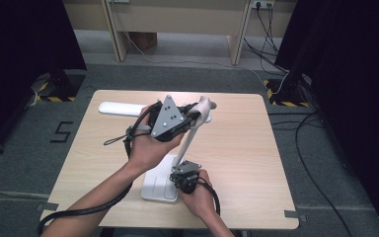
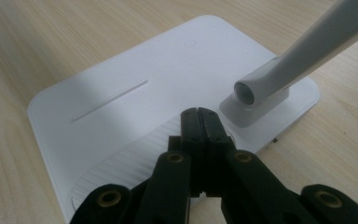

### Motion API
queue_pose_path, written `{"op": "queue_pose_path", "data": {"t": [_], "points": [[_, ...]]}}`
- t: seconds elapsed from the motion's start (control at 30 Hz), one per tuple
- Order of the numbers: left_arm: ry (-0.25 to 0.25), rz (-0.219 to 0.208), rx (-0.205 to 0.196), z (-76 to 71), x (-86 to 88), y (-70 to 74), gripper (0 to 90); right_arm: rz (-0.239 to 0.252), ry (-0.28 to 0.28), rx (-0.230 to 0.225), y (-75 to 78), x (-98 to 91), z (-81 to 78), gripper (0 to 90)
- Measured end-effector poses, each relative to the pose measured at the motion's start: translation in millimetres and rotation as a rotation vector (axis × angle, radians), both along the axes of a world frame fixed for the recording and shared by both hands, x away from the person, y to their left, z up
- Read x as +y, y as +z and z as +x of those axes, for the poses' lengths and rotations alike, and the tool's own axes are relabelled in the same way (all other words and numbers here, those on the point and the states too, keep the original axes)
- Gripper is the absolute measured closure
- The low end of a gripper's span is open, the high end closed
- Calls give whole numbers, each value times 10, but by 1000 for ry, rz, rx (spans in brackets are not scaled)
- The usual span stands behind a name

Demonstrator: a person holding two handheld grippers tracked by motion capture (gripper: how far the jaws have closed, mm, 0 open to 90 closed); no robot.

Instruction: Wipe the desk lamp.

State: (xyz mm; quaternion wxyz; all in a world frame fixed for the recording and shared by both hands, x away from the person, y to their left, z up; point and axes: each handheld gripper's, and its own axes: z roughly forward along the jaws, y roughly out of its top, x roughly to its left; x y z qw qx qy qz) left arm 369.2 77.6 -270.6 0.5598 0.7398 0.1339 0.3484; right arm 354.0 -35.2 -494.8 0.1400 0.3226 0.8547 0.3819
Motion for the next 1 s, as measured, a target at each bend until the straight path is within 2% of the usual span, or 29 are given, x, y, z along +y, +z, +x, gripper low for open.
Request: {"op": "queue_pose_path", "data": {"t": [0.17, 0.4, 1.0], "points": [[-13, 0, -33, -20, -79, -37, 788, 1, 1, -2, -1, -4, 0, 900], [-26, -3, -53, -40, -146, -70, 785, 1, 2, -7, 0, -8, 0, 900], [-51, 16, -63, -89, -268, -106, 785, 2, 2, -9, -6, -5, 0, 900]]}}
